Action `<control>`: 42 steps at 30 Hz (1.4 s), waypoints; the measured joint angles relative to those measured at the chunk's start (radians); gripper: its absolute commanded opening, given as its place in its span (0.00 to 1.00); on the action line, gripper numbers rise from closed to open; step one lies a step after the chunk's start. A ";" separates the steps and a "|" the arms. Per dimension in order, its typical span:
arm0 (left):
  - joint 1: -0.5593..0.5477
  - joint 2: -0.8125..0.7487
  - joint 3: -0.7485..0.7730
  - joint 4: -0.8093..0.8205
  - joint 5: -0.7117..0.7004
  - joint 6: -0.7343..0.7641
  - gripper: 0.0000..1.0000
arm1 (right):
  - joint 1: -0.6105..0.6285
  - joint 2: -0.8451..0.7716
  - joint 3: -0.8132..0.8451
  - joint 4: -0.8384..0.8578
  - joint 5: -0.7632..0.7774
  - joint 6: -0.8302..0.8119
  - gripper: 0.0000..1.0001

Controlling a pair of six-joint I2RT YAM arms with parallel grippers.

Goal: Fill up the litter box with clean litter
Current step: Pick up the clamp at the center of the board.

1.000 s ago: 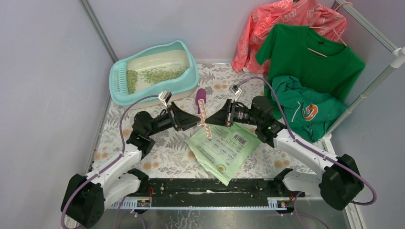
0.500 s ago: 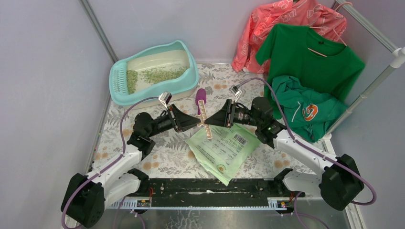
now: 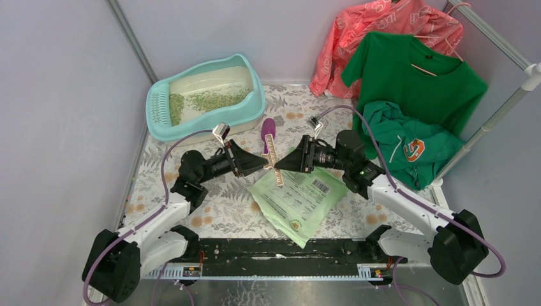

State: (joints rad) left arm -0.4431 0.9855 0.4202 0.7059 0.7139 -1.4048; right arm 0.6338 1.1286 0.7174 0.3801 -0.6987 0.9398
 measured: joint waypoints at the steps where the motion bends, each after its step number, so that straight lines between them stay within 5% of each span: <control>1: 0.000 0.001 0.000 0.000 0.000 0.000 0.00 | 0.000 0.004 0.001 0.003 -0.001 0.001 0.50; 7: 0.000 0.016 0.000 0.001 0.000 0.000 0.00 | 0.000 0.055 0.015 0.043 -0.004 0.023 0.28; 9: 0.000 0.024 0.000 0.002 0.001 0.000 0.00 | 0.000 0.072 0.024 0.061 -0.010 0.032 0.12; 11: 0.000 0.032 0.000 0.007 0.001 -0.003 0.16 | 0.000 0.085 0.030 0.076 -0.016 0.039 0.00; 14: 0.001 0.038 0.000 0.022 0.001 -0.004 0.39 | -0.005 0.094 0.031 0.087 -0.025 0.057 0.00; 19: 0.000 0.039 -0.002 0.041 0.002 -0.017 0.48 | -0.005 0.092 0.030 0.111 -0.025 0.067 0.00; 38: 0.021 0.040 -0.037 0.117 0.019 -0.082 0.39 | -0.005 0.084 -0.004 0.160 -0.021 0.086 0.00; 41: 0.021 0.042 -0.040 0.123 0.021 -0.084 0.33 | -0.005 0.084 -0.012 0.173 -0.022 0.092 0.00; 42: 0.021 0.043 -0.042 0.125 0.021 -0.085 0.24 | -0.005 0.084 -0.014 0.179 -0.022 0.095 0.00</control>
State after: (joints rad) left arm -0.4225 1.0283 0.3782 0.8307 0.7353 -1.4899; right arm 0.6285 1.2121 0.7029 0.5594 -0.7204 1.0344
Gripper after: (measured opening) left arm 0.376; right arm 0.036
